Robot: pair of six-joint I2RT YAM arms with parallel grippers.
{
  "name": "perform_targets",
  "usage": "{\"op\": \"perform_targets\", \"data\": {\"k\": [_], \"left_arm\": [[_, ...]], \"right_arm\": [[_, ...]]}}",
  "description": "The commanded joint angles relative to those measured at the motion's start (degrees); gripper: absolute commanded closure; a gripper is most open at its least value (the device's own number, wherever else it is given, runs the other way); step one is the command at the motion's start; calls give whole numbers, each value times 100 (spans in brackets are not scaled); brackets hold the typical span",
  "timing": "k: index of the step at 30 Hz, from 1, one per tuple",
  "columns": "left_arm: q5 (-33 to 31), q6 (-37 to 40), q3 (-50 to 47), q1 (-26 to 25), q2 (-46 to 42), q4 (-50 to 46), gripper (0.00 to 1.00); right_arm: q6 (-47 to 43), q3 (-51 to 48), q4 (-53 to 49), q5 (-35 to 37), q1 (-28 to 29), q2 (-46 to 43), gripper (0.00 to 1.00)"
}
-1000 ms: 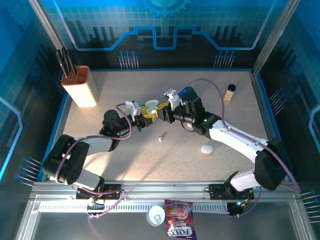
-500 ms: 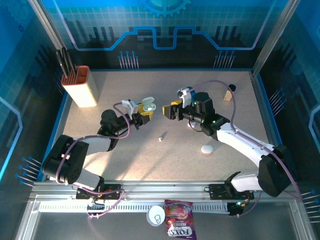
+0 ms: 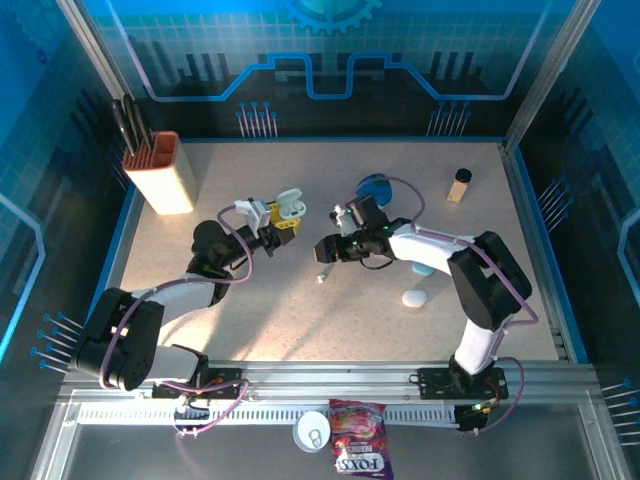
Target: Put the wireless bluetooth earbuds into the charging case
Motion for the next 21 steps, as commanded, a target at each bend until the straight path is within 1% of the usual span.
{"op": "perform_targets", "data": {"k": [1, 3, 6, 8, 10, 12, 14, 15, 18, 21], "left_arm": [[-81, 183, -35, 46, -118, 6, 63], [-132, 217, -52, 46, -155, -2, 63], [-348, 274, -83, 69, -264, -115, 63], [-603, 342, -66, 121, -399, -423, 61], [-932, 570, -31, 172, -610, -912, 60], [-1283, 712, 10, 225, -789, -1323, 60], [-1862, 694, 99, 276, -920, -1709, 61], [-2017, 726, 126, 303, -971, -1899, 61], [-2316, 616, 120, 376, -1043, -2024, 61], [-2391, 475, 143, 423, -1045, -2052, 61]], "right_arm": [[117, 359, -502, -188, 232, 298, 40], [-76, 482, -696, 370, 429, 391, 37], [-543, 660, -1001, 1480, 744, 483, 32], [-810, 687, -1027, 1944, 904, 506, 29], [-972, 658, -964, 2317, 1038, 544, 27], [-1104, 662, -964, 2608, 1154, 608, 26], [-1201, 699, -1016, 2944, 1262, 696, 25], [-1267, 718, -1036, 3080, 1313, 732, 25], [-1397, 769, -1085, 3354, 1414, 852, 25], [-1464, 790, -1170, 3478, 1476, 875, 25]]}}
